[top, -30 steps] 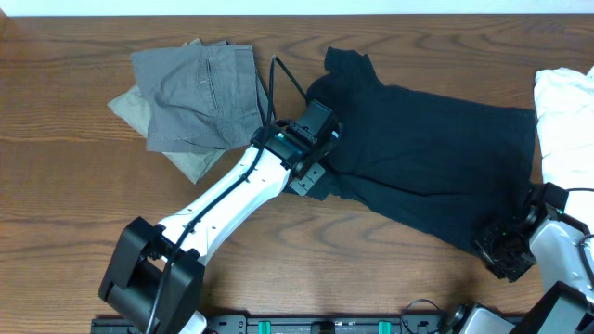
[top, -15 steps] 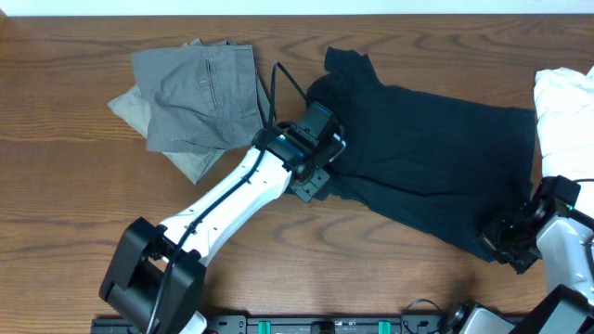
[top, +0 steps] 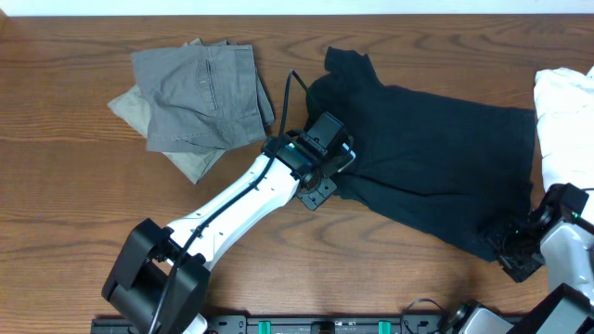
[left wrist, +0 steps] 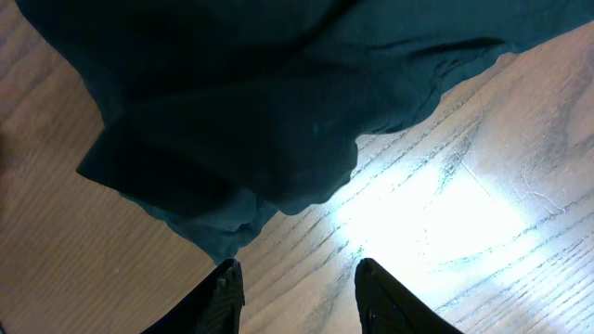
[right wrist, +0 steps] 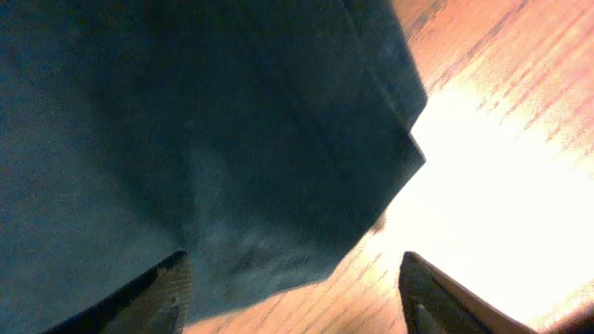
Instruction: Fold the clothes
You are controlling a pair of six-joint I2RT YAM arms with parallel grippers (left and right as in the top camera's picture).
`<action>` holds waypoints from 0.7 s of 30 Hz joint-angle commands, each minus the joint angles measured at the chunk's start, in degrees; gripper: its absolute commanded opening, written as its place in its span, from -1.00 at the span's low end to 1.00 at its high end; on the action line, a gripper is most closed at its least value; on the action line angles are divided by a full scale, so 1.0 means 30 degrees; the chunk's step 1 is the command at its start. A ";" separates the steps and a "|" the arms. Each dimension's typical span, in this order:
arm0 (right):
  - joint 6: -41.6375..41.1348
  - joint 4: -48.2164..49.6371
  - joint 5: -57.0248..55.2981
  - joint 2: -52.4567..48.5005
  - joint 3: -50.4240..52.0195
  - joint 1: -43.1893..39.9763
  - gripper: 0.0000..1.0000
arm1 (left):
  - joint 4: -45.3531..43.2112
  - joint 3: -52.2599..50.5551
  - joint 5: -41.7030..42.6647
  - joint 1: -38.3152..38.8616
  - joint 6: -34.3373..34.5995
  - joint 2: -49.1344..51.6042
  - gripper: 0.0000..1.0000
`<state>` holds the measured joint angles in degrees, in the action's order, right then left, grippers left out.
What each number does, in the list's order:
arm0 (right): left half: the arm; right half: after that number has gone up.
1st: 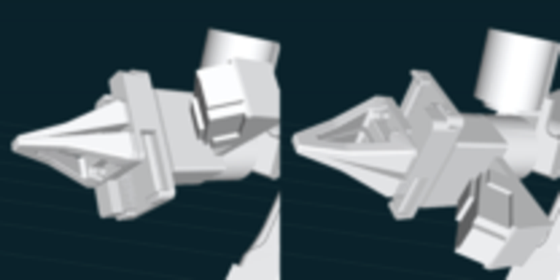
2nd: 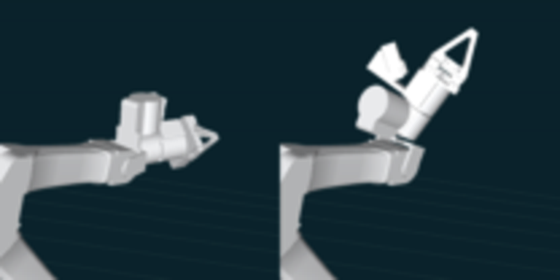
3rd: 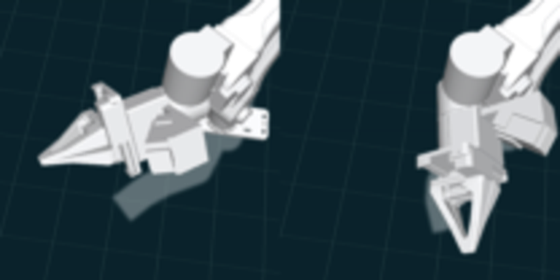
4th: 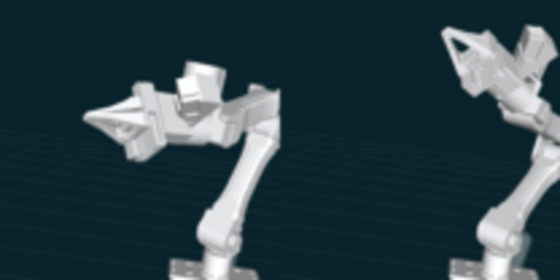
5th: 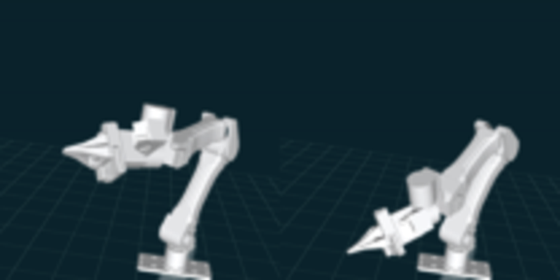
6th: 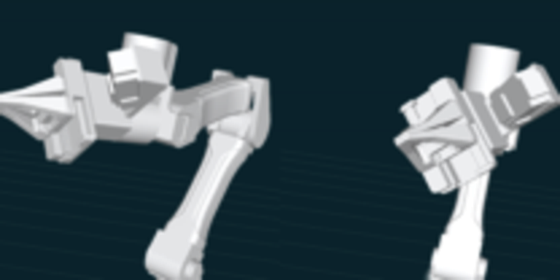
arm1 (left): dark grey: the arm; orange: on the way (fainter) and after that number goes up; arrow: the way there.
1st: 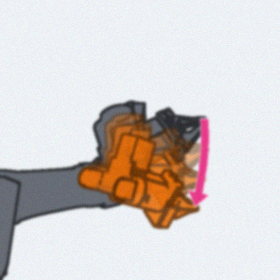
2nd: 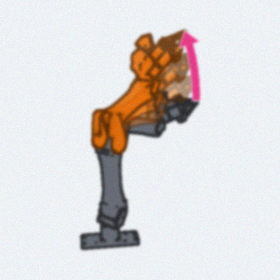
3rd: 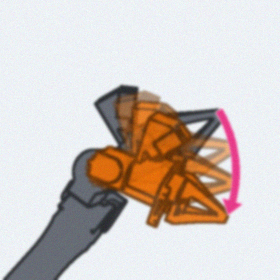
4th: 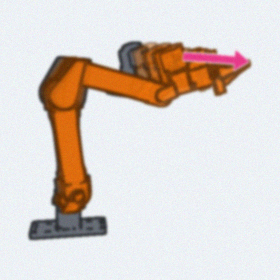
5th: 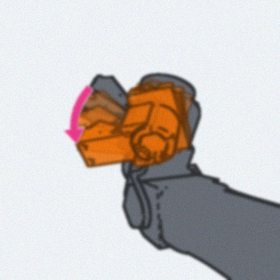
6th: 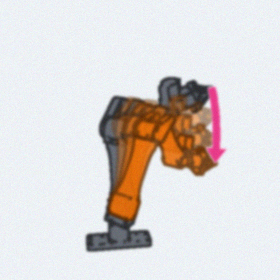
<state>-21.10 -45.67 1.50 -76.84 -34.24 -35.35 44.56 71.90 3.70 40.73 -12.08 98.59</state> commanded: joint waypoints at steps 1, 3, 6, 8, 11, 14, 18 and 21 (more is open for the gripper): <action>-0.0386 0.0678 -0.0284 0.0197 0.0969 -0.0284 0.04 | 0.0036 -0.0146 0.0051 -0.0029 -0.0197 0.0226 -0.17; -0.0386 0.0984 -0.0284 0.0197 0.1158 -0.0284 -0.23 | 0.0044 -0.0146 0.0051 -0.0029 -0.0189 0.0226 -0.17; -0.0386 0.1188 -0.0204 0.0204 0.1086 -0.0284 -0.77 | 0.0044 -0.0146 0.0051 -0.0029 -0.0197 0.0226 -0.17; -0.0386 0.0969 -0.0182 0.0204 0.0780 -0.0284 -0.97 | 0.0044 -0.0146 0.0051 -0.0029 -0.0197 0.0226 -0.17; -0.0321 -0.0058 0.0109 0.0255 -0.0138 -0.0284 -0.97 | 0.0044 -0.0146 0.0058 -0.0029 -0.0197 0.0226 -0.17; 0.0255 -0.1260 0.0882 0.0430 -0.1224 -0.0284 -0.98 | 0.0044 -0.0146 0.0058 -0.0029 -0.0189 0.0226 -0.16; 0.0510 -0.2018 0.1953 0.0692 -0.2040 -0.0277 -0.97 | 0.0044 -0.0146 0.0058 -0.0029 -0.0189 0.0226 -0.15; 0.1027 -0.2215 0.3075 0.0831 -0.2404 -0.0277 -0.97 | 0.0146 -0.0146 0.0066 -0.0029 -0.0189 0.0226 -0.16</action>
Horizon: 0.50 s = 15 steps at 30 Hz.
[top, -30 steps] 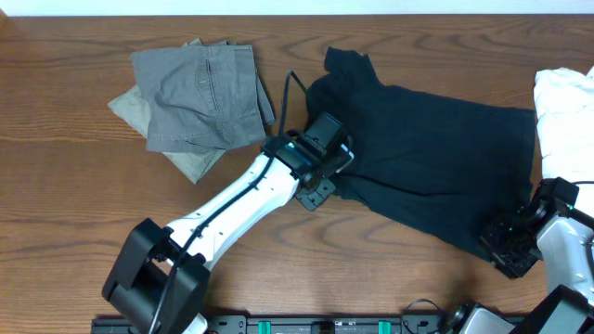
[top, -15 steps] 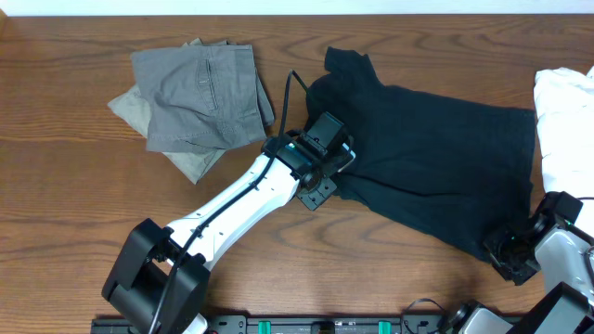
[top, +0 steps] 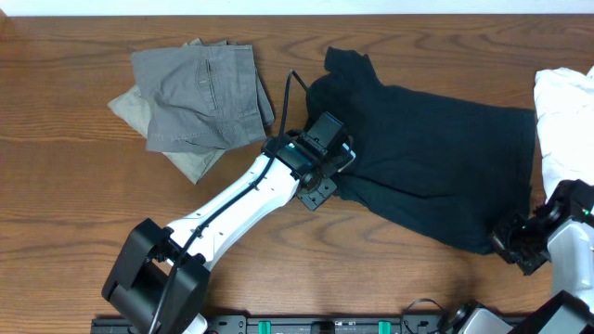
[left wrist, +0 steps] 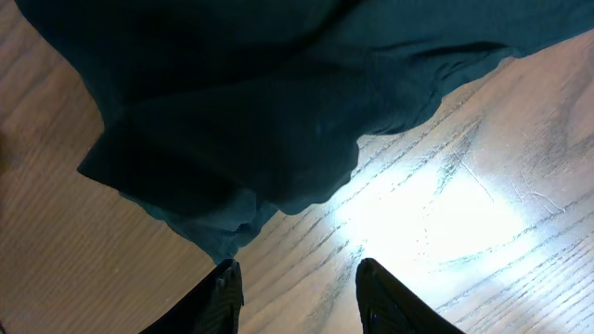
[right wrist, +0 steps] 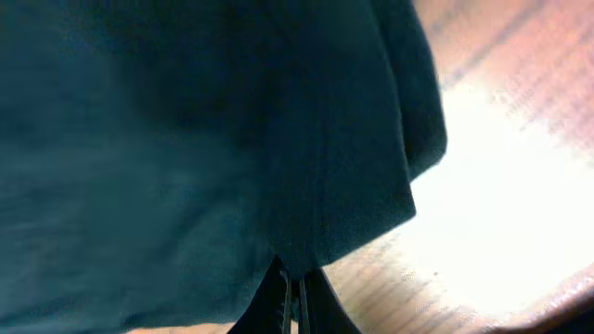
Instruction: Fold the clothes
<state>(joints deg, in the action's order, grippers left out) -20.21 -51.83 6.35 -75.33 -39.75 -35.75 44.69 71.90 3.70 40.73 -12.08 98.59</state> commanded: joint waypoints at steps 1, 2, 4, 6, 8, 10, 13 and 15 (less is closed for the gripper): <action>0.0838 -0.0240 0.1647 0.0328 -0.0656 -0.0146 -0.98 | 0.0160 -0.0146 0.0117 -0.0015 -0.0189 0.0226 -0.15; 0.0845 -0.0240 0.1705 0.0328 -0.0663 -0.0146 -0.98 | 0.0219 -0.0146 0.0138 -0.0007 -0.0189 0.0226 -0.13; 0.0838 -0.0240 0.1712 0.0328 -0.0663 -0.0146 -0.98 | 0.0284 -0.0146 0.0131 0.0044 -0.0481 0.0277 -0.04; 0.0845 -0.0182 0.1953 0.0328 -0.0663 -0.0131 -0.98 | 0.0109 -0.0146 0.0175 0.0080 -0.0546 0.0481 0.00; 0.0845 -0.0066 0.2047 0.0328 -0.0663 -0.0131 -0.98 | -0.0168 -0.0146 0.0459 0.0146 -0.0685 0.0831 0.04; 0.0845 0.0000 0.2047 0.0328 -0.0663 -0.0131 -0.97 | -0.0321 -0.0146 0.0619 0.0255 -0.0991 0.1348 0.08; 0.0918 0.0015 0.2047 0.0328 -0.0663 -0.0131 -0.97 | -0.0415 -0.0146 0.0612 0.0364 -0.1479 0.2273 0.21; 0.1005 0.0044 0.2055 0.0328 -0.0663 -0.0131 -0.98 | -0.0597 -0.0146 0.0612 0.0386 -0.1625 0.2914 0.25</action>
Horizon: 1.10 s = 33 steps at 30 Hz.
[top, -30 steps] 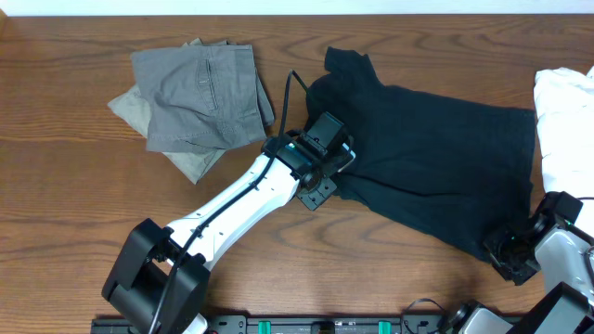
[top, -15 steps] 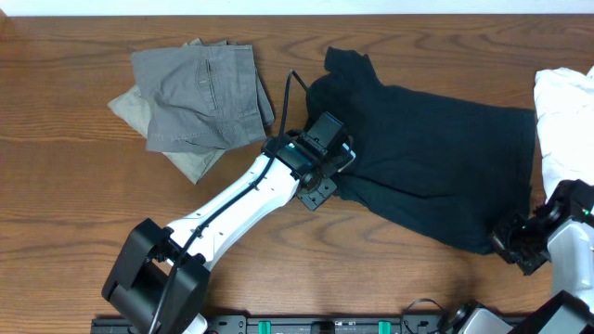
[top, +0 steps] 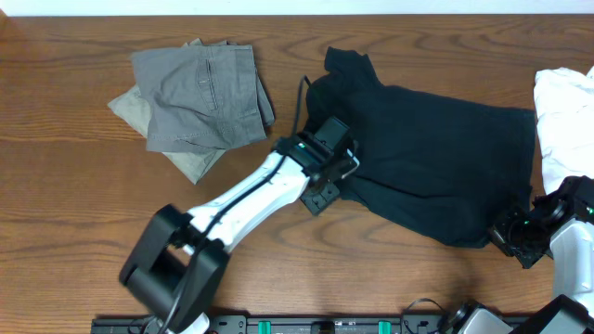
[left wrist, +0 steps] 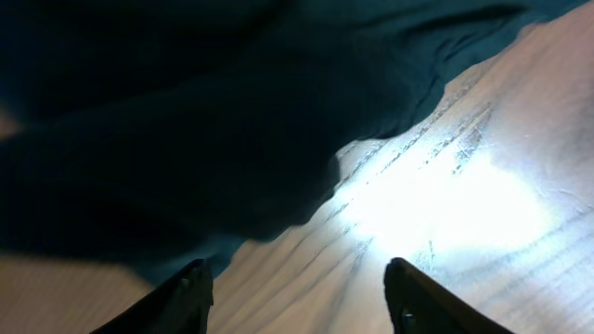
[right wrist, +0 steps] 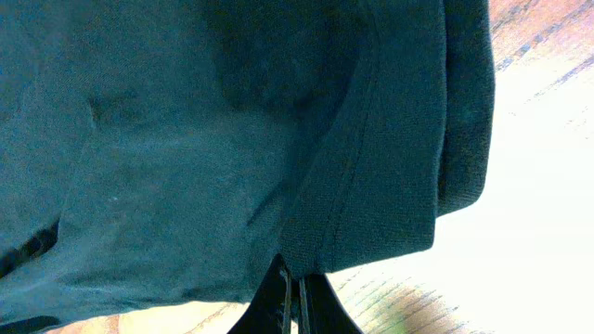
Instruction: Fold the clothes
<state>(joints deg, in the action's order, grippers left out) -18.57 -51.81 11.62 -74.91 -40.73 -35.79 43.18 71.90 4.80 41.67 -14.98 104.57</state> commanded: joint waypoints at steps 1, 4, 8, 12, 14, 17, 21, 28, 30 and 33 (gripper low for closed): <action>0.0503 0.0073 0.0291 0.0189 -0.0335 -0.0117 -0.97 | -0.0240 -0.0146 0.0153 0.0073 -0.0656 0.1231 0.26; 0.0503 0.0109 0.0299 0.0189 -0.0335 -0.0117 -0.97 | -0.0714 -0.0146 -0.0474 0.0066 -0.0648 0.1727 0.25; 0.0503 0.0109 0.0408 0.0189 -0.0335 -0.0117 -0.98 | -0.1377 -0.0146 -0.1494 0.0066 -0.0648 0.1843 0.23; 0.0648 0.0131 0.0721 0.0189 -0.0335 -0.0117 -0.97 | -0.1712 -0.0138 -0.1501 0.0066 -0.0641 0.1843 -0.45; 0.0648 0.0124 0.0721 0.0189 -0.0335 -0.0117 -0.97 | -0.1705 -0.0138 -0.1741 0.0066 -0.0627 0.1821 -0.77; 0.0648 0.0262 0.0721 0.0189 -0.0335 -0.0117 -0.98 | -0.1508 -0.0058 -0.2710 0.0066 -0.0306 0.1676 -0.88; 0.0663 0.0262 0.0721 0.0189 -0.0335 -0.0117 -0.98 | -0.0270 0.0554 -0.2907 0.0066 0.0233 0.0998 -0.88; 0.1020 -0.0291 0.0780 0.0197 -0.0663 -0.0117 -0.98 | 0.4393 0.2011 -0.2353 0.0066 0.0452 -0.1676 -0.88; 0.1195 -0.1129 0.0823 0.0226 -0.1326 -0.0117 -0.97 | 0.5661 0.2149 -0.1712 0.0066 0.0525 -0.2543 -0.88; 0.1887 -0.2681 0.0845 0.0277 -0.2463 -0.0117 -0.97 | 0.6812 0.2149 -0.0226 0.0066 0.0539 -0.3468 -0.88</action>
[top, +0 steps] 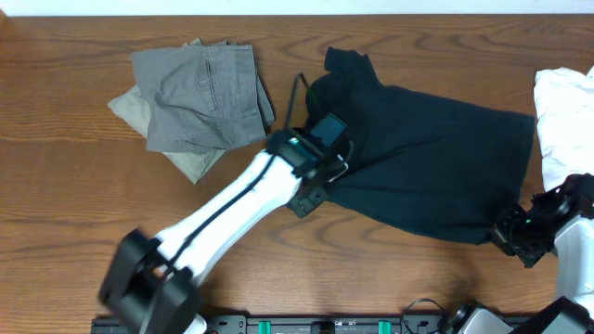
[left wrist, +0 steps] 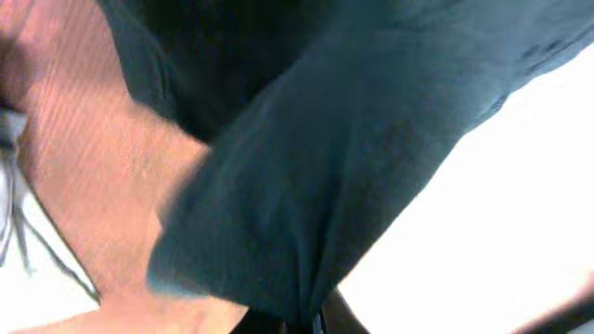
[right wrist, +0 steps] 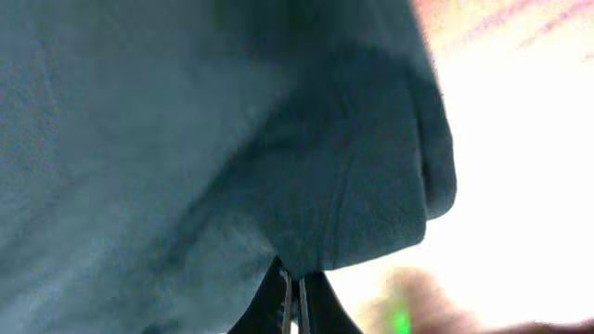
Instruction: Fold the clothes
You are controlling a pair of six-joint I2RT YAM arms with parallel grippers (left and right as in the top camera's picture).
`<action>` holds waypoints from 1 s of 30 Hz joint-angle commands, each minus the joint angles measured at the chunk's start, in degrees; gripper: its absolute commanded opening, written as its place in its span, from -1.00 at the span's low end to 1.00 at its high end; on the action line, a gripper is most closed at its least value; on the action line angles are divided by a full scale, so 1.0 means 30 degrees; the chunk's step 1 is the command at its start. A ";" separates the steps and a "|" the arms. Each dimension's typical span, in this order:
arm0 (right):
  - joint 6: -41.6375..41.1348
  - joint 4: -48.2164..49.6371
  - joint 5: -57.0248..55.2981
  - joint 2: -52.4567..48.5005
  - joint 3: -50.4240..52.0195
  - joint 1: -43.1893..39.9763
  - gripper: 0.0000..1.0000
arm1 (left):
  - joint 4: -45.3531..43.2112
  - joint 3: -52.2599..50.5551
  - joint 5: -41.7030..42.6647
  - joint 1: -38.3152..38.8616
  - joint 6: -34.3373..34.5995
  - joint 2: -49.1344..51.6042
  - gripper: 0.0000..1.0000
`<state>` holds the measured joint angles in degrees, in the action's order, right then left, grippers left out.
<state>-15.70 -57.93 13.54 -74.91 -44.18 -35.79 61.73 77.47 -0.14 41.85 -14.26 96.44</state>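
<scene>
A dark teal shirt (top: 427,158) lies spread across the middle and right of the wooden table. My left gripper (top: 311,190) is shut on its lower left edge, and the cloth (left wrist: 353,158) hangs bunched from the pinch in the left wrist view. At the table's right front my right gripper (top: 515,232) is shut on the shirt's lower right hem (right wrist: 371,213), the fold of fabric clamped between the fingers (right wrist: 278,297).
A folded grey pair of trousers (top: 200,93) lies on another folded piece at the back left. A white garment (top: 564,111) sits at the right edge. Bare wooden table (top: 74,204) runs along the front left.
My left gripper was open over the shirt's lower left edge and is now shut on it, with cloth lifted off the table. The right gripper still pinches the hem.
Both grippers stood open at the shirt's lower corners. Then the right one was shut on the right hem while the left stayed open beside the left edge. Now the left holds its edge too, and the shirt's lower border lies drawn a little straighter.
</scene>
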 commanded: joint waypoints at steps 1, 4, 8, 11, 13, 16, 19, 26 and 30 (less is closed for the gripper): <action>0.1064 -0.1188 0.0204 0.0277 -0.1719 -0.0117 -0.97 | 0.0947 0.0291 0.2033 0.0015 0.0357 -0.1020 -0.88; 0.1552 -0.2346 0.0226 0.0277 -0.2725 -0.0117 -0.97 | 0.1581 0.0291 0.3665 0.0087 0.0357 -0.1486 -0.88; 0.1778 -0.2703 0.0437 0.0277 -0.3585 -0.0117 -0.97 | 0.1588 0.0291 0.3971 0.0510 0.0313 -0.1530 -0.88; 0.1668 -0.2120 0.0576 0.0277 -0.3701 -0.0044 -0.97 | 0.0714 0.0291 0.3745 0.0750 -0.0124 -0.1508 -0.88; 0.1523 -0.1399 0.1071 0.0255 -0.3701 0.0015 -0.98 | -0.0080 0.0291 0.3082 0.0758 -0.0495 -0.1421 -0.88; 0.0546 -0.0102 0.1180 0.0255 -0.3701 0.0255 -0.97 | -0.1479 0.0204 0.1807 0.0743 -0.1107 -0.1144 -0.88; -0.0204 0.1348 0.1311 0.0248 -0.3701 0.0525 -0.97 | -0.2776 0.0182 0.1668 0.0743 -0.2324 -0.0554 -0.88; -0.1851 0.4896 0.0882 -0.0197 -0.3694 0.0852 -0.98 | -0.5260 0.0182 0.0211 0.0743 -0.3650 0.1836 -0.88; -0.2667 0.6360 0.0561 -0.1129 -0.3694 0.0852 -0.98 | -0.6732 0.0182 -0.1362 0.0714 -0.4597 0.2943 -0.88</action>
<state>-20.34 -40.23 16.25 -76.25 -54.33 -33.61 43.18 77.60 1.13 44.14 -24.47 103.53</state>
